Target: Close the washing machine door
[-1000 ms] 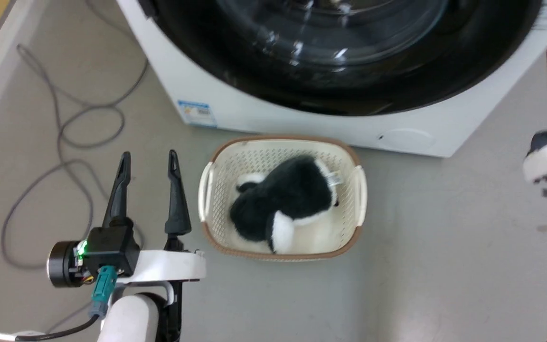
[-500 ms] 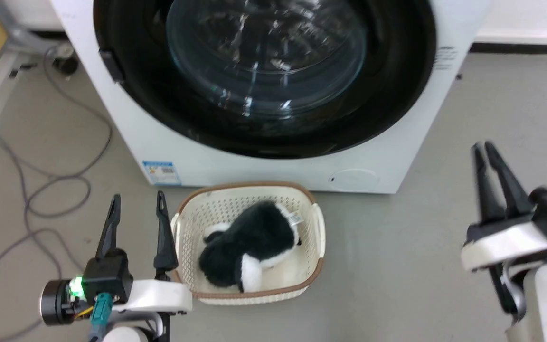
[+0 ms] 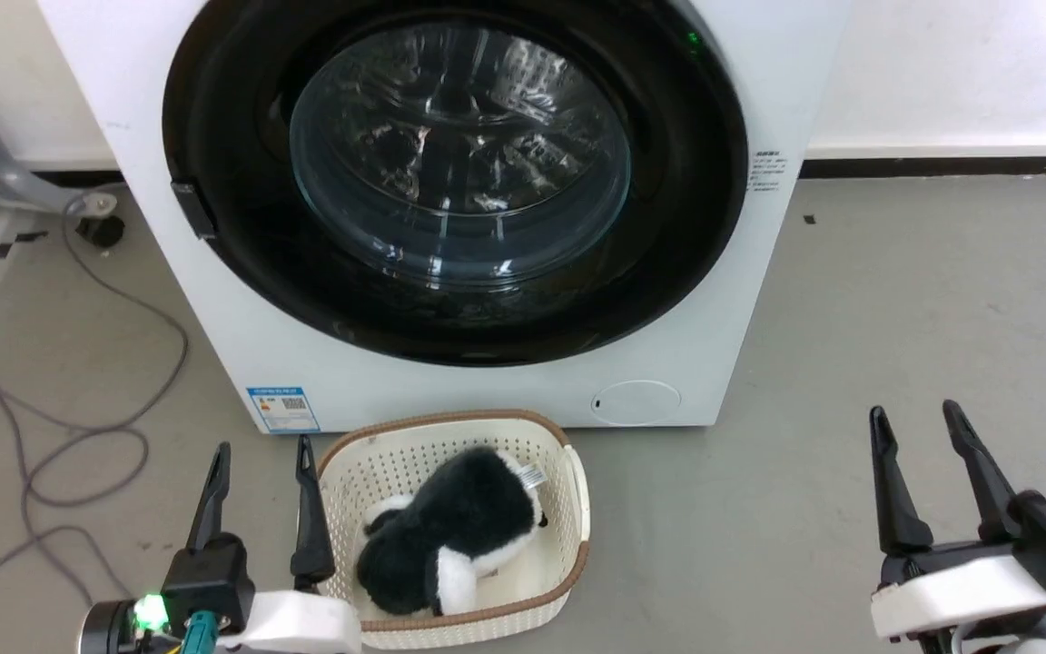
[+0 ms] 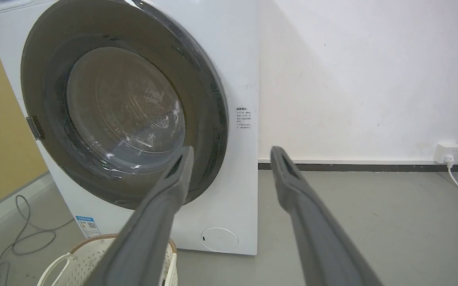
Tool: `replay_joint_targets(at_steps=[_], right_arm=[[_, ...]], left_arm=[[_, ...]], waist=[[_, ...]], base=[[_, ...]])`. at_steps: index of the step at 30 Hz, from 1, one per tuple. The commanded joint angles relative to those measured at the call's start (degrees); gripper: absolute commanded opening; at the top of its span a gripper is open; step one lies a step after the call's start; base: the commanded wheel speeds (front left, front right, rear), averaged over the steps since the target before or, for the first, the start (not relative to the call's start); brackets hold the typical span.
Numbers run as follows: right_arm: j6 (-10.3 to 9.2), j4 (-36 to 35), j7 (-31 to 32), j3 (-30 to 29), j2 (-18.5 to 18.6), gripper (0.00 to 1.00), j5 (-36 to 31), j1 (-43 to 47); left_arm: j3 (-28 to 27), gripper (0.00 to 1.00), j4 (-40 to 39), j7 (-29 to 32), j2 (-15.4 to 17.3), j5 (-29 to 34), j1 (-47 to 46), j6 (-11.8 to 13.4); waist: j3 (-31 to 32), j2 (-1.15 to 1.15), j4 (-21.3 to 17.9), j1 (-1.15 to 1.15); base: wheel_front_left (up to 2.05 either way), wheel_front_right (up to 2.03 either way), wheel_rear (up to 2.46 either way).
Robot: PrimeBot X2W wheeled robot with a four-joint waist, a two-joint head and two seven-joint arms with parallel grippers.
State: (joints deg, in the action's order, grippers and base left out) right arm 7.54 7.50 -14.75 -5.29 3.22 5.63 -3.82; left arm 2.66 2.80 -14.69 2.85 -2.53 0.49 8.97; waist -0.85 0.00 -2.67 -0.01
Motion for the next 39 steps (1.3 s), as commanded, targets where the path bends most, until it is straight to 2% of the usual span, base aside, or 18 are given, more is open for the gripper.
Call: replay_joint_targets(at_steps=[1, 8, 9, 39], right_arm=[[-0.05, -1.27, -0.25, 0.07, -0.31, 1.00, 0.34, 1.22], [-0.05, -4.24, -0.25, 0.27, -0.33, 1.00, 1.76, 3.83], [0.00, -3.93, 0.04, 0.18, -0.07, 0.00, 1.58, 3.32], [-0.01, -4.74, 3.34, 1.32, -0.13, 0.00, -0.04, 3.41]], left_arm=[[-0.25, 1.00, 0.23, -0.30, 0.03, 0.15, 0.88, 0.09], [-0.23, 1.00, 1.21, -0.30, 0.03, 0.16, 1.59, -0.17], [-0.02, 0.00, 1.16, 0.04, 0.00, -0.10, 0.82, -0.11], [-0.58, 0.00, 0.27, 3.33, 0.01, 0.49, 0.52, -2.10]], waist=[[0.43, 0.00, -0.37, 0.01], [1.02, 0.00, -0.62, 0.01], [1.05, 0.00, -0.60, 0.01], [1.01, 0.00, 0.14, 0.01]], base=[[0.00, 0.00, 0.00], [0.00, 0.00, 0.00], [0.00, 0.00, 0.00], [0.00, 0.00, 0.00]])
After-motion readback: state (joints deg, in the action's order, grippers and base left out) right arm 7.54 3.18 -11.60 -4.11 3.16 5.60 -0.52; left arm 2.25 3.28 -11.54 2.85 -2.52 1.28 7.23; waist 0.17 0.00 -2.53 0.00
